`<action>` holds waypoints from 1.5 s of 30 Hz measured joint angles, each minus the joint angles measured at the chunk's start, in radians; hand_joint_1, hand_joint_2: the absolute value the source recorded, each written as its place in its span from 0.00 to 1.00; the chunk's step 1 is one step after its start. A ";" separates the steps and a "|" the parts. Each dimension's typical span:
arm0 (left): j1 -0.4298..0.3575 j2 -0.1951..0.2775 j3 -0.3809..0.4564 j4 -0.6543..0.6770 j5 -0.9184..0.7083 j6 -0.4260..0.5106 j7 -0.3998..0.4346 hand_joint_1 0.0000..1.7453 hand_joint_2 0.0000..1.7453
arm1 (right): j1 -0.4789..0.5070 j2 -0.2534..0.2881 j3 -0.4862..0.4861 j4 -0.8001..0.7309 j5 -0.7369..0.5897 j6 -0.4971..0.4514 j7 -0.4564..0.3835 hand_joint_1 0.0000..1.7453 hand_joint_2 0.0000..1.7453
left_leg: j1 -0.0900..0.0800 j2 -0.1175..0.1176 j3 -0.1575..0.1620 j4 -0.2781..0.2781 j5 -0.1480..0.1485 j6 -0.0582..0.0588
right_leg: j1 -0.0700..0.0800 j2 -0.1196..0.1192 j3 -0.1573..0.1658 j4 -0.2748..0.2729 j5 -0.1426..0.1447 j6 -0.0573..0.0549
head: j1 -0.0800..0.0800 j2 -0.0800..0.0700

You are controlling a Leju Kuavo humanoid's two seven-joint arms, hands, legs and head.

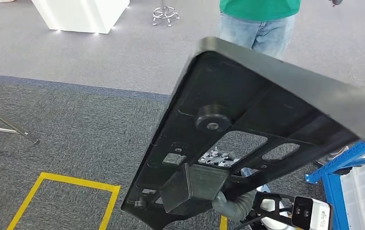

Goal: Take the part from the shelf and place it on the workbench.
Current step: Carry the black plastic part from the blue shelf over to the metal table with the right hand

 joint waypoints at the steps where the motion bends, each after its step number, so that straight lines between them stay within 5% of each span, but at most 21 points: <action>1: -0.001 -0.003 0.001 0.000 0.000 0.000 0.000 0.00 1.00 | 0.000 0.000 0.000 0.002 0.000 -0.001 0.000 0.94 1.00 | 0.001 0.033 -0.032 0.062 -0.030 -0.005 | 0.003 -0.014 0.003 -0.002 -0.002 -0.003 | -0.002 0.000; 4: 0.001 -0.013 0.003 0.000 -0.005 -0.007 0.000 0.00 1.00 | 0.000 0.000 0.000 0.010 0.001 -0.005 0.000 0.94 1.00 | 0.011 0.063 -0.114 0.207 -0.072 -0.011 | 0.011 -0.059 0.007 -0.002 -0.009 -0.006 | -0.002 0.000; 5: 0.003 -0.016 0.003 0.000 -0.008 -0.012 0.000 0.00 1.00 | 0.000 0.000 0.000 0.012 0.001 -0.006 0.000 0.94 1.00 | 0.013 0.065 -0.106 0.187 -0.051 -0.011 | 0.012 -0.072 0.010 -0.002 -0.012 -0.005 | -0.002 0.000; 8: 0.005 -0.021 0.007 -0.001 -0.011 -0.023 -0.003 0.00 1.00 | -0.005 0.000 0.000 0.015 0.001 -0.006 0.000 0.94 1.00 | 0.006 0.108 -0.005 -0.014 0.039 0.000 | 0.015 -0.107 0.024 -0.003 -0.023 0.001 | -0.002 0.000; 10: 0.000 -0.023 0.011 -0.002 -0.011 -0.027 -0.006 0.00 1.00 | -0.012 0.000 0.000 0.019 -0.001 0.000 0.000 0.94 1.00 | -0.005 0.130 0.024 -0.075 0.050 0.012 | 0.015 -0.123 0.031 -0.006 -0.028 0.011 | -0.002 0.000; 12: 0.000 -0.023 0.016 -0.002 -0.011 -0.029 -0.009 0.00 1.00 | -0.019 -0.001 0.000 0.025 -0.005 0.004 0.000 0.94 1.00 | -0.012 0.112 0.028 -0.083 0.050 0.025 | 0.011 -0.137 0.037 -0.011 -0.031 0.023 | -0.002 0.000; 15: 0.000 -0.028 0.020 -0.003 -0.011 -0.031 -0.011 0.00 1.00 | -0.031 -0.002 0.001 0.033 -0.010 0.006 0.000 0.94 1.00 | -0.007 0.081 0.053 -0.111 0.061 0.042 | 0.006 -0.080 0.024 0.042 -0.066 0.034 | -0.001 0.000; 17: -0.006 -0.035 0.021 -0.003 -0.011 -0.032 -0.013 0.00 1.00 | -0.034 -0.007 0.001 0.042 -0.012 0.009 -0.001 0.94 1.00 | -0.005 0.059 0.058 -0.115 0.062 0.050 | 0.005 -0.032 -0.041 0.162 -0.121 0.032 | 0.000 0.000; 19: -0.011 -0.040 0.021 -0.003 -0.012 -0.035 -0.014 0.00 1.00 | -0.035 -0.014 0.001 0.052 -0.013 0.011 0.000 0.94 1.00 | -0.006 0.030 0.058 -0.111 0.058 0.051 | 0.007 -0.022 -0.099 0.247 -0.135 0.031 | 0.000 0.000; 21: -0.011 -0.044 0.021 -0.003 -0.015 -0.039 -0.014 0.00 1.00 | -0.039 -0.018 0.001 0.060 -0.015 0.010 0.001 0.94 1.00 | -0.005 -0.001 0.061 -0.101 0.051 0.048 | 0.006 -0.017 -0.088 0.193 -0.073 0.030 | 0.001 0.000; 23: -0.011 -0.048 0.023 -0.003 -0.020 -0.045 -0.013 0.00 1.00 | -0.047 -0.021 0.001 0.066 -0.020 0.002 0.005 0.94 1.00 | -0.003 -0.027 0.060 -0.086 0.039 0.040 | 0.002 0.021 -0.039 0.070 -0.009 0.030 | 0.001 0.000; 26: -0.013 -0.050 0.026 -0.003 -0.029 -0.052 -0.012 0.00 1.00 | -0.048 -0.025 0.000 0.074 -0.027 -0.014 0.010 0.94 1.00 | 0.003 -0.061 0.043 -0.073 0.032 0.022 | 0.003 0.062 -0.017 0.009 0.003 0.028 | 0.001 0.000; 28: -0.009 -0.050 0.029 -0.003 -0.031 -0.053 -0.011 0.00 1.00 | -0.046 -0.026 0.000 0.077 -0.021 -0.019 0.007 0.94 1.00 | 0.009 -0.070 0.039 -0.073 0.030 0.010 | 0.004 0.039 -0.012 0.004 0.003 0.016 | 0.000 0.000; 30: -0.009 -0.052 0.032 -0.003 -0.032 -0.053 -0.012 0.00 1.00 | -0.042 -0.026 0.000 0.078 -0.008 -0.021 0.002 0.94 1.00 | 0.007 -0.023 0.020 -0.029 0.006 0.000 | 0.003 0.012 0.000 -0.005 0.002 0.005 | -0.005 0.000; 32: -0.012 -0.055 0.036 -0.003 -0.032 -0.053 -0.015 0.00 1.00 | -0.033 -0.026 0.000 0.081 0.008 -0.021 0.001 0.94 1.00 | 0.006 0.042 -0.041 0.090 -0.047 -0.007 | 0.008 -0.019 0.009 -0.010 -0.004 -0.003 | -0.009 0.000; 34: -0.013 -0.060 0.038 -0.003 -0.031 -0.054 -0.018 0.00 1.00 | -0.026 -0.027 0.001 0.086 0.017 -0.020 0.002 0.94 1.00 | 0.009 0.062 -0.101 0.191 -0.076 -0.010 | 0.013 -0.048 0.014 -0.010 -0.011 -0.006 | -0.009 0.000; 35: -0.011 -0.063 0.039 -0.003 -0.030 -0.056 -0.018 0.00 1.00 | -0.025 -0.027 0.001 0.088 0.019 -0.020 0.002 0.94 1.00 | 0.010 0.064 -0.107 0.192 -0.063 -0.009 | 0.015 -0.061 0.017 -0.010 -0.014 -0.006 | -0.009 0.000; 39: -0.010 -0.069 0.044 -0.003 -0.031 -0.059 -0.020 0.00 1.00 | -0.026 -0.026 0.001 0.089 0.022 -0.021 0.010 0.94 1.00 | -0.003 0.113 0.005 -0.039 0.053 0.016 | 0.021 -0.107 0.042 -0.013 -0.033 -0.001 | -0.009 0.000; 41: -0.012 -0.070 0.045 -0.003 -0.032 -0.059 -0.021 0.00 1.00 | -0.027 -0.025 0.002 0.090 0.022 -0.021 0.012 0.94 1.00 | -0.015 0.129 0.023 -0.076 0.052 0.029 | 0.021 -0.126 0.049 -0.017 -0.038 0.008 | -0.009 0.000; 43: -0.008 -0.070 0.047 -0.003 -0.034 -0.059 -0.022 0.00 1.00 | -0.030 -0.022 0.002 0.091 0.023 -0.019 0.017 0.94 1.00 | -0.015 0.109 0.030 -0.090 0.055 0.038 | 0.017 -0.137 0.059 -0.020 -0.043 0.019 | -0.009 0.000; 45: -0.007 -0.073 0.049 -0.003 -0.038 -0.062 -0.023 0.00 1.00 | -0.039 -0.020 0.003 0.097 0.022 -0.016 0.024 0.94 1.00 | -0.009 0.088 0.049 -0.113 0.063 0.047 | 0.014 -0.096 0.055 0.008 -0.062 0.028 | -0.008 0.000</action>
